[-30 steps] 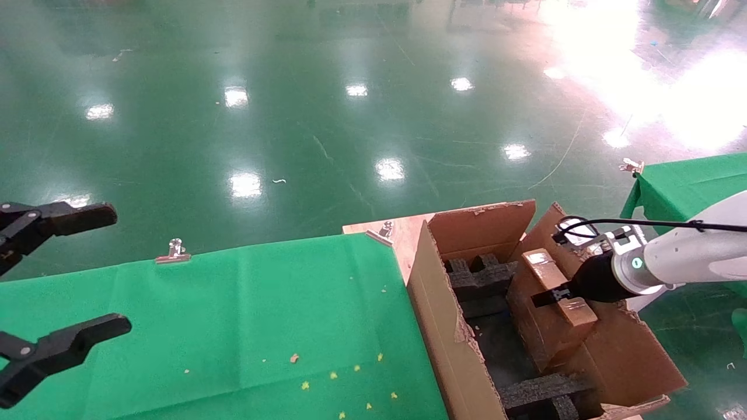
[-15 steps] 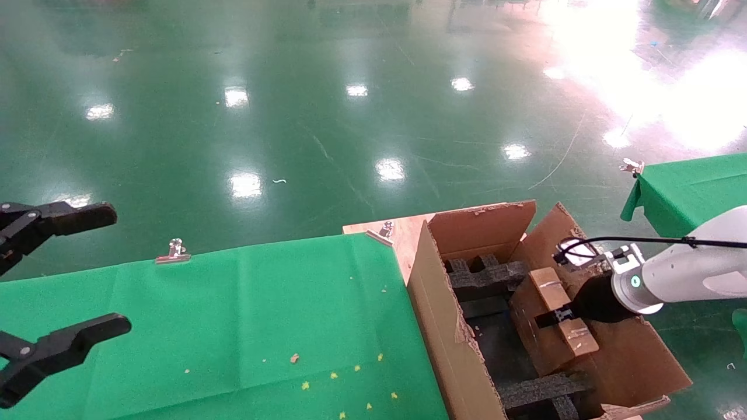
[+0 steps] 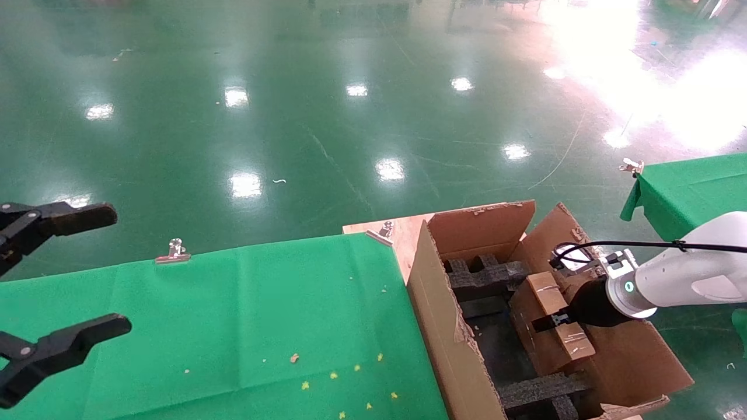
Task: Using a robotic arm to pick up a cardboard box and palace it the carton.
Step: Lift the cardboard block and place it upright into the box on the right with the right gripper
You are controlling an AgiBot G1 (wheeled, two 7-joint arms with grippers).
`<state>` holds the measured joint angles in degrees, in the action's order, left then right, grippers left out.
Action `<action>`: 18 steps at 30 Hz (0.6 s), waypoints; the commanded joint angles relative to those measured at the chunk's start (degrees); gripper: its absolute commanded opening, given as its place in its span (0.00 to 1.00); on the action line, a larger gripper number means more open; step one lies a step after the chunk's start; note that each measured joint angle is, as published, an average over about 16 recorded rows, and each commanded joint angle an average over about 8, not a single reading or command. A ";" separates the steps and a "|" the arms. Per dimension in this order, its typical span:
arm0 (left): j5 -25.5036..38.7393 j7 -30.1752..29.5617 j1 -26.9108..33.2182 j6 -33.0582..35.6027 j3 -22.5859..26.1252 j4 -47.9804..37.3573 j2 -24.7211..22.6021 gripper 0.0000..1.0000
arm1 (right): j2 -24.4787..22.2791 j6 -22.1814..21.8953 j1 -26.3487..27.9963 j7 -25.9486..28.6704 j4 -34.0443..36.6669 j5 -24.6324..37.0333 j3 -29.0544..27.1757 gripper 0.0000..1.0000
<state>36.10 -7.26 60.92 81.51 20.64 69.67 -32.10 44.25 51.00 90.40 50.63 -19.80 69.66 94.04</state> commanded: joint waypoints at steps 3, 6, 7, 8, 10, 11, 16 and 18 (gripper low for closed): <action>0.00 0.00 0.00 0.00 0.00 0.00 0.00 1.00 | -0.02 0.03 0.02 0.08 -0.09 -0.02 0.00 1.00; 0.00 0.00 0.00 0.00 0.00 0.00 0.00 1.00 | -0.08 0.03 0.12 0.12 -0.17 0.02 0.02 1.00; 0.00 0.00 0.00 0.00 0.00 0.00 0.00 1.00 | -0.11 0.04 0.18 0.12 -0.20 0.03 0.03 1.00; 0.00 0.00 0.00 0.00 0.00 0.00 0.00 1.00 | -0.14 0.05 0.26 0.10 -0.22 0.05 0.03 1.00; 0.00 0.00 0.00 0.00 0.00 0.00 0.00 1.00 | -0.18 0.08 0.41 0.02 -0.23 0.06 0.01 1.00; 0.00 0.00 0.00 0.00 0.00 0.00 0.00 1.00 | -0.22 0.09 0.51 -0.02 -0.25 0.08 0.01 1.00; 0.00 0.00 0.00 0.00 0.00 0.00 0.00 1.00 | -0.47 0.17 1.16 -0.27 -0.53 0.18 -0.04 1.00; 0.00 0.00 0.00 0.00 0.00 0.00 0.00 1.00 | -0.60 0.21 1.44 -0.38 -0.72 0.23 -0.06 1.00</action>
<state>36.11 -7.26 60.92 81.51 20.64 69.67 -32.10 43.59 51.19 91.86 50.27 -20.63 69.88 93.96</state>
